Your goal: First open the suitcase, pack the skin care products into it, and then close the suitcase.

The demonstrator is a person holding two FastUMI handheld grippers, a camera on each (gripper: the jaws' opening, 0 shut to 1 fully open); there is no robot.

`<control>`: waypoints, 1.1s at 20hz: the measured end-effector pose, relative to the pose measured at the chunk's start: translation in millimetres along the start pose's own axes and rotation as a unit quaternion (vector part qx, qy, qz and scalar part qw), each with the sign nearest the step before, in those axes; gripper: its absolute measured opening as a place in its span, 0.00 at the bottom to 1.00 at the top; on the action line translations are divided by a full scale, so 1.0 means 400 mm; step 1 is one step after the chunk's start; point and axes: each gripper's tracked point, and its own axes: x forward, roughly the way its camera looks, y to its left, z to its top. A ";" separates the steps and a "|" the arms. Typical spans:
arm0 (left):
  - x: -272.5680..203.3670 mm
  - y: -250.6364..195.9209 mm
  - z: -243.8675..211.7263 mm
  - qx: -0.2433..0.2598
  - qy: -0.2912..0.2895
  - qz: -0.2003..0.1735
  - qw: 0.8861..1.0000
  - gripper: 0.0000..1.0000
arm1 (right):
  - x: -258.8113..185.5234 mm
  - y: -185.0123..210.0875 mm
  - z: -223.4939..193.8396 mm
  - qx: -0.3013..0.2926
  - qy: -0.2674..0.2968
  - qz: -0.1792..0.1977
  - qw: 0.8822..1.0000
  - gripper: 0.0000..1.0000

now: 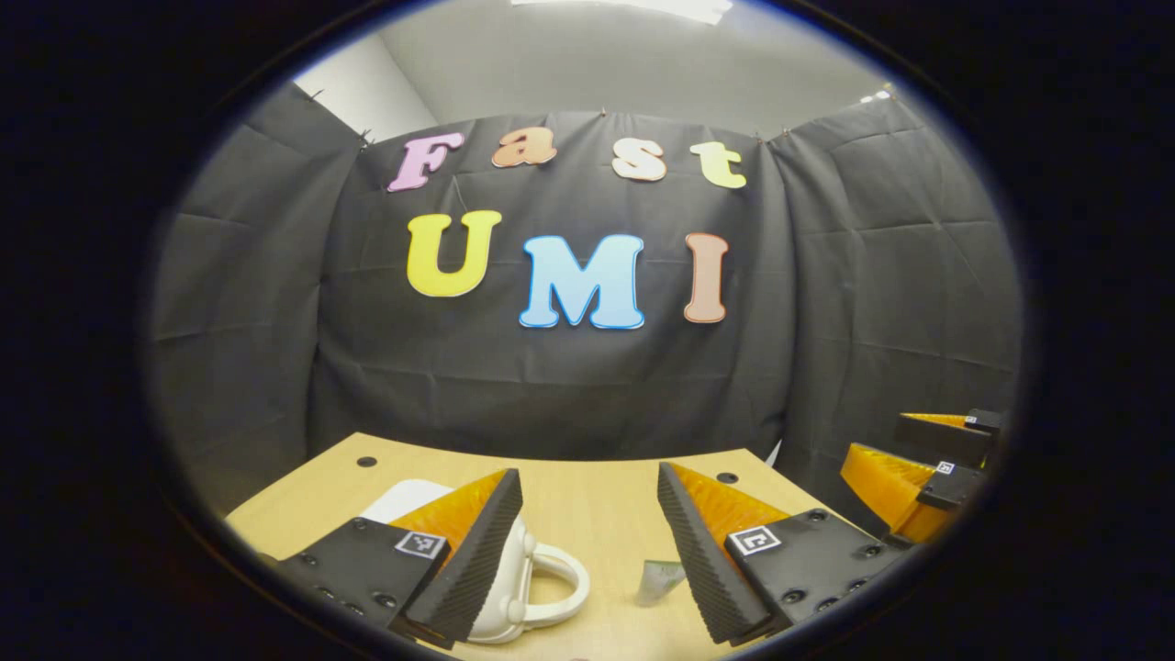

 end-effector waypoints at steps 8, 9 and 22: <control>0.085 -0.036 -0.191 0.033 0.129 -0.043 0.990 0.96 | 0.010 -0.001 -0.031 0.005 0.019 0.010 1.000 0.94; 0.098 -0.038 -0.227 0.041 0.159 -0.051 0.985 0.96 | 0.012 -0.004 -0.036 0.007 0.022 0.010 1.000 0.94; 0.241 0.007 -0.648 0.038 0.472 -0.092 0.876 0.96 | 0.020 -0.028 -0.087 0.014 0.045 0.014 0.999 0.94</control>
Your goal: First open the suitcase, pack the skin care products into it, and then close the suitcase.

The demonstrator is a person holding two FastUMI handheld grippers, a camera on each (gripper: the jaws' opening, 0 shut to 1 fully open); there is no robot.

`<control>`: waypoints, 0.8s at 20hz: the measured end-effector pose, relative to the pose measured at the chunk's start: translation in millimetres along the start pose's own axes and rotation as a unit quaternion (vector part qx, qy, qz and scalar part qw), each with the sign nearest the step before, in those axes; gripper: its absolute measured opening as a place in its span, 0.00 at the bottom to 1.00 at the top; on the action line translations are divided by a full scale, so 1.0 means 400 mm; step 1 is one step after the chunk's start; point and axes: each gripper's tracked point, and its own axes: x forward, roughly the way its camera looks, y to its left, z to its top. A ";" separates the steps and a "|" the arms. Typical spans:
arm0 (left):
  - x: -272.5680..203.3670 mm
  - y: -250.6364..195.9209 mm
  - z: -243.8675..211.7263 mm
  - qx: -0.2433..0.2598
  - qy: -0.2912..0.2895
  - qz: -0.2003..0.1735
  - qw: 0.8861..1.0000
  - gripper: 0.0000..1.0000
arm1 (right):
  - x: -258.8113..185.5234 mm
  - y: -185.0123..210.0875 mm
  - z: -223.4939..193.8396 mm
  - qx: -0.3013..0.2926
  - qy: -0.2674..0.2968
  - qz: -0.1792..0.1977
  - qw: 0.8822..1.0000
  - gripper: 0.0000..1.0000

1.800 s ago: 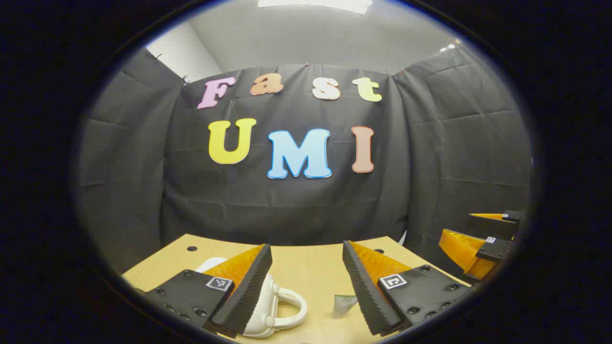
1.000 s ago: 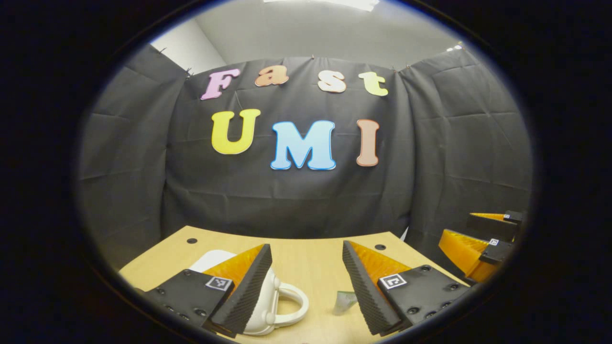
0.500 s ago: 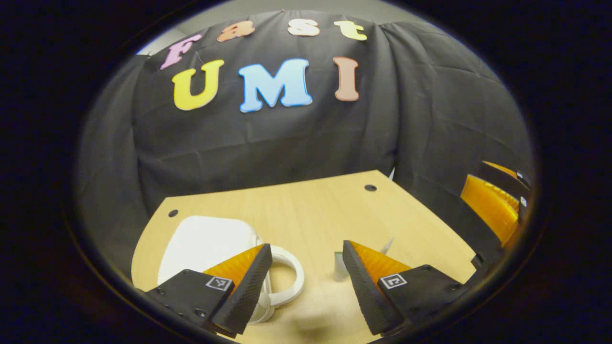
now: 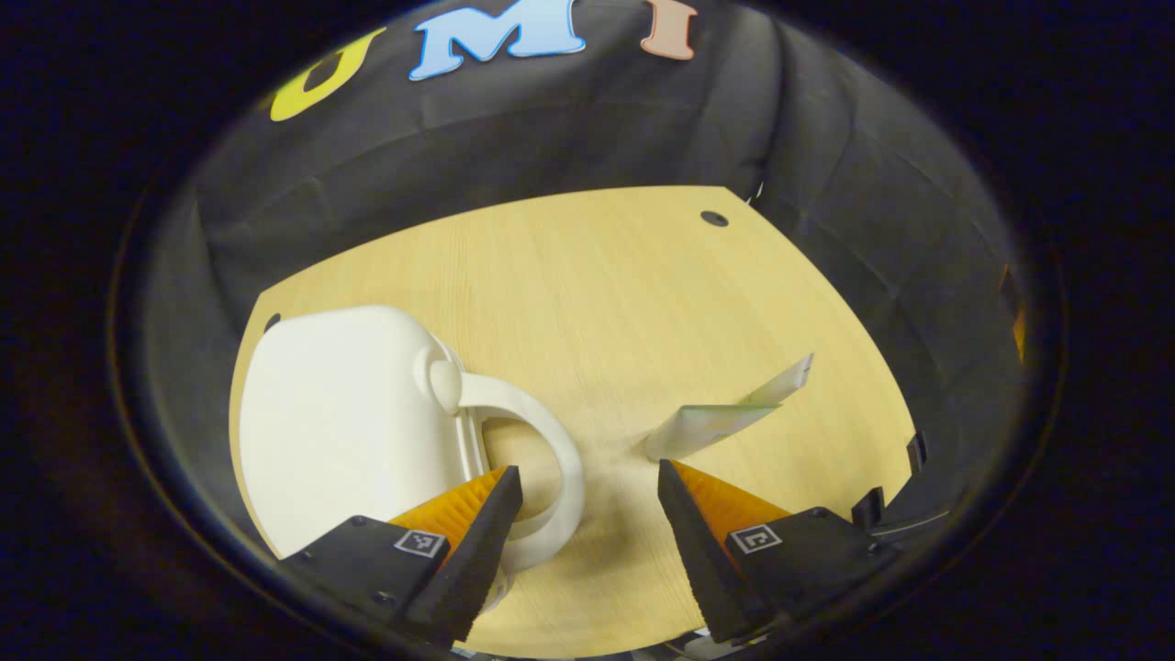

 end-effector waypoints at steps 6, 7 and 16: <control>0.108 0.043 -0.004 -0.028 0.044 0.010 0.999 0.69 | -0.010 -0.013 -0.021 -0.005 0.011 0.013 1.000 0.95; 0.115 0.055 -0.009 -0.035 0.047 0.016 0.998 0.57 | -0.015 -0.013 -0.018 -0.004 0.010 0.017 1.000 0.95; 0.082 0.038 0.027 -0.060 0.043 0.007 0.997 0.19 | -0.039 -0.026 0.005 -0.023 -0.014 0.065 0.998 0.95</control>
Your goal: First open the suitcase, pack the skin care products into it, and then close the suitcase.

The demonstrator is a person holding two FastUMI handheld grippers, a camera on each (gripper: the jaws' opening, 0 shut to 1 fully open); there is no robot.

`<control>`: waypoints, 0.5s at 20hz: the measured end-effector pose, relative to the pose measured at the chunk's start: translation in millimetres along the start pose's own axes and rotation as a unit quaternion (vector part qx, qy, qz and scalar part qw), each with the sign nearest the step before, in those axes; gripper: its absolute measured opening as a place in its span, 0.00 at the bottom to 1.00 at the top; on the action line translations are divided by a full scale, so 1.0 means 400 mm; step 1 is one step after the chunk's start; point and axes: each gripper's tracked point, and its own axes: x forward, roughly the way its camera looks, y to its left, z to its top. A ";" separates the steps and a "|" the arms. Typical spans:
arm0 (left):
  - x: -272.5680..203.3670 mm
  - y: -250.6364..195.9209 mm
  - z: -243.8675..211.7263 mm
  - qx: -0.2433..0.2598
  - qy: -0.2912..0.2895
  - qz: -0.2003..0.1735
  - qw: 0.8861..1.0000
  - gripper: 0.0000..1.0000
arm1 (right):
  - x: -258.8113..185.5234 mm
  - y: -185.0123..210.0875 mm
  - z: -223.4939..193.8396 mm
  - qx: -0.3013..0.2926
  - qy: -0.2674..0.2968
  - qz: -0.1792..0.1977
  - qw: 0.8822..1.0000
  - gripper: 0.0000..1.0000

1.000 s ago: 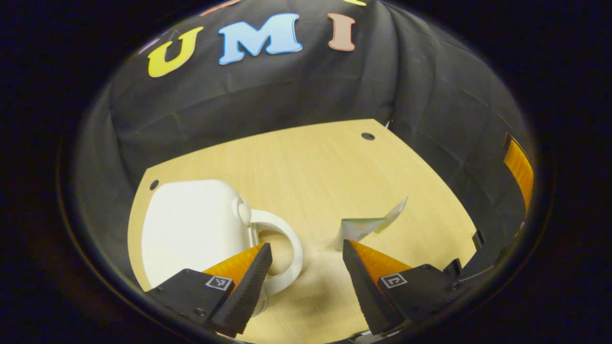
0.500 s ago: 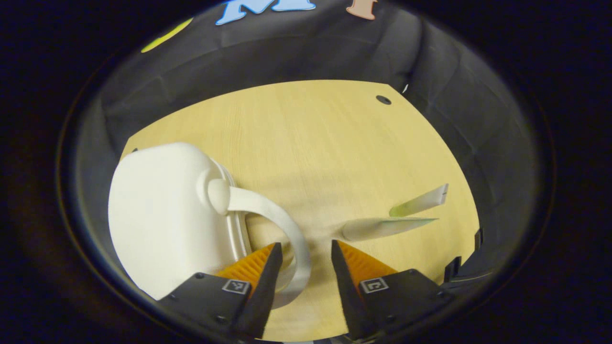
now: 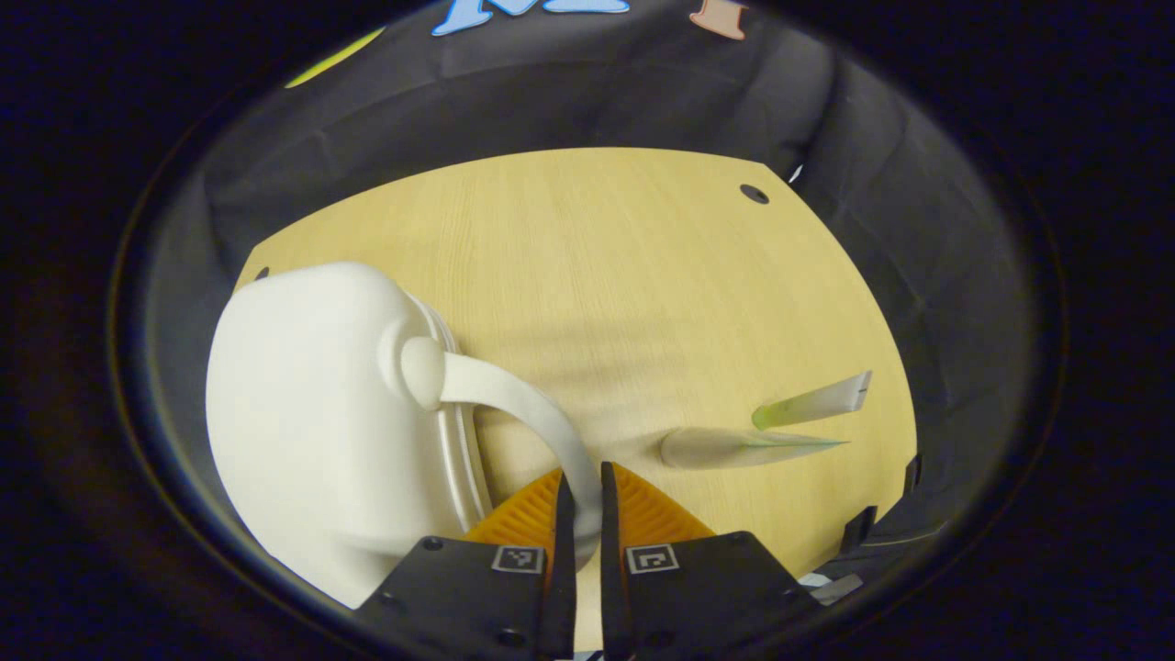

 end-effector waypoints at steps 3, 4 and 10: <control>-0.089 0.002 0.053 -0.010 -0.027 -0.018 0.999 0.15 | 0.005 0.000 0.006 0.008 -0.003 0.001 1.000 0.94; -0.132 0.011 0.074 -0.011 -0.036 -0.022 0.999 0.15 | 0.006 0.000 0.006 0.007 -0.005 -0.002 1.000 0.94; -0.446 0.159 0.205 -0.034 -0.084 -0.027 0.996 0.15 | 0.030 0.049 0.021 0.005 -0.004 -0.010 1.000 0.94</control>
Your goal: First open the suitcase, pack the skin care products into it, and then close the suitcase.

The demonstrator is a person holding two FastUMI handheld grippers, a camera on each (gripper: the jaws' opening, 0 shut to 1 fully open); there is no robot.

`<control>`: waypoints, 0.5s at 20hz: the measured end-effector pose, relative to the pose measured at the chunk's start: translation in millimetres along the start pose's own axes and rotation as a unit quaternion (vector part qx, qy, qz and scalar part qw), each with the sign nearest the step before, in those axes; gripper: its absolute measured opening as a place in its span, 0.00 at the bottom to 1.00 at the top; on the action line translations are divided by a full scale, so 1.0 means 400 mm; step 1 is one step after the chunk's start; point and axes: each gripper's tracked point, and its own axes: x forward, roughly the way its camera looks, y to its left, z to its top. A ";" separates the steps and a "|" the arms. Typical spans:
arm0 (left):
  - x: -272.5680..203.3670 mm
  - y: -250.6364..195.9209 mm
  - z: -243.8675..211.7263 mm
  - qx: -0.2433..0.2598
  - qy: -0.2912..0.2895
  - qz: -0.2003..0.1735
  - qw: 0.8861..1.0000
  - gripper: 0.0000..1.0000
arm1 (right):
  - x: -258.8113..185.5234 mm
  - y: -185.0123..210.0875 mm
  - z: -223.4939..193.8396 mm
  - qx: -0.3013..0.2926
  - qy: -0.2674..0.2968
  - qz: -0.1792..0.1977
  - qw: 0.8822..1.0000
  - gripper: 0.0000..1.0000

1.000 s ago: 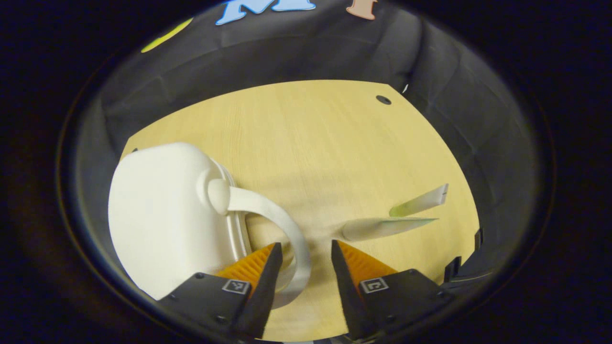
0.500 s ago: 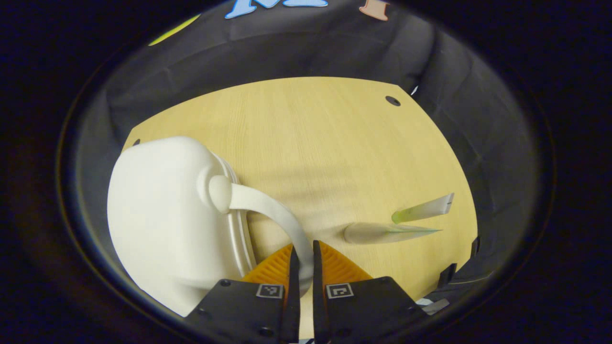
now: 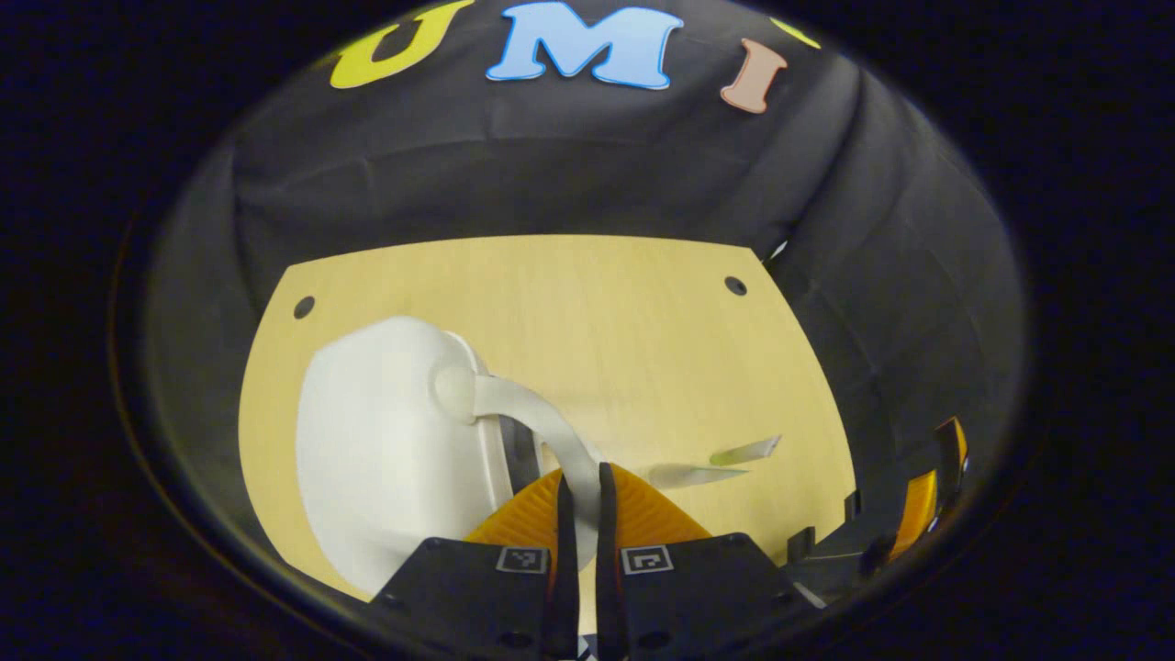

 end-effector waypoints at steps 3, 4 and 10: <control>-0.138 0.120 0.075 -0.007 -0.031 0.006 0.999 0.15 | 0.014 0.030 0.021 0.002 -0.004 -0.016 1.000 0.94; -0.179 0.172 0.095 -0.012 -0.041 0.011 0.999 0.15 | 0.014 0.043 0.025 0.003 -0.005 -0.023 1.000 0.95; -0.356 0.529 0.129 -0.013 -0.081 0.052 0.995 0.14 | 0.026 0.132 0.047 0.014 0.003 -0.065 0.998 0.95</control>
